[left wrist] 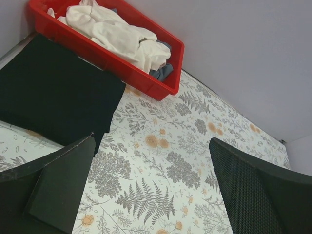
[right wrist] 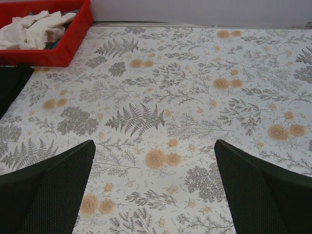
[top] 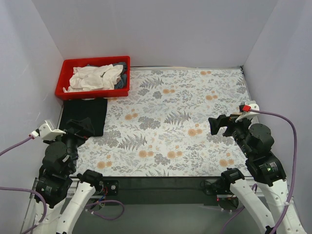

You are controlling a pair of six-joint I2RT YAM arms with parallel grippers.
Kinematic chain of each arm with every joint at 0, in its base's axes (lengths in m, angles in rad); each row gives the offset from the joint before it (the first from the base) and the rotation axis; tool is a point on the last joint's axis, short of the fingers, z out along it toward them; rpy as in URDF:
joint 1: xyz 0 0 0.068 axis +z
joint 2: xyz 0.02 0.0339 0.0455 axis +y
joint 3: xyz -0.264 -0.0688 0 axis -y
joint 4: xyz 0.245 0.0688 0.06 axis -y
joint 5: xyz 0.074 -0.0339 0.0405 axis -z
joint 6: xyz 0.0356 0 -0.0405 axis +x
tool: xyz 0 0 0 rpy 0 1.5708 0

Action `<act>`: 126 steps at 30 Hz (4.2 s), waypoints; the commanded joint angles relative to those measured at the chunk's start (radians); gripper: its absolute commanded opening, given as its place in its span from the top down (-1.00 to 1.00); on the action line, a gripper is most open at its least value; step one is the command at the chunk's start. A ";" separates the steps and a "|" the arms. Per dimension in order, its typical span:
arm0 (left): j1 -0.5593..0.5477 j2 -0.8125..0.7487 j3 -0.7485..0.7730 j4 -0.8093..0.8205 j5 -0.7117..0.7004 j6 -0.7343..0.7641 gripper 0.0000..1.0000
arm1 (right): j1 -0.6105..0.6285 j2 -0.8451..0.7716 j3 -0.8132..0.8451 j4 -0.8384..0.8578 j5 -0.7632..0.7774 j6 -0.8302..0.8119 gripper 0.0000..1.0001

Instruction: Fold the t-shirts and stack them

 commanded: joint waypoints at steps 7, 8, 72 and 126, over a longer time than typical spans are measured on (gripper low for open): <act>-0.005 0.320 0.095 0.140 0.194 0.071 -0.96 | -0.003 0.065 -0.032 0.044 -0.106 0.010 -0.97; -0.005 0.414 0.116 0.153 0.211 0.071 -0.96 | -0.003 0.081 -0.036 0.046 -0.125 0.019 -0.97; -0.152 1.494 1.257 0.395 0.743 0.208 1.00 | -0.004 0.353 0.079 0.036 -0.273 0.006 -0.97; -0.824 1.647 0.458 0.509 0.561 0.439 0.01 | -0.445 0.520 -0.247 -0.091 -0.287 0.201 -0.61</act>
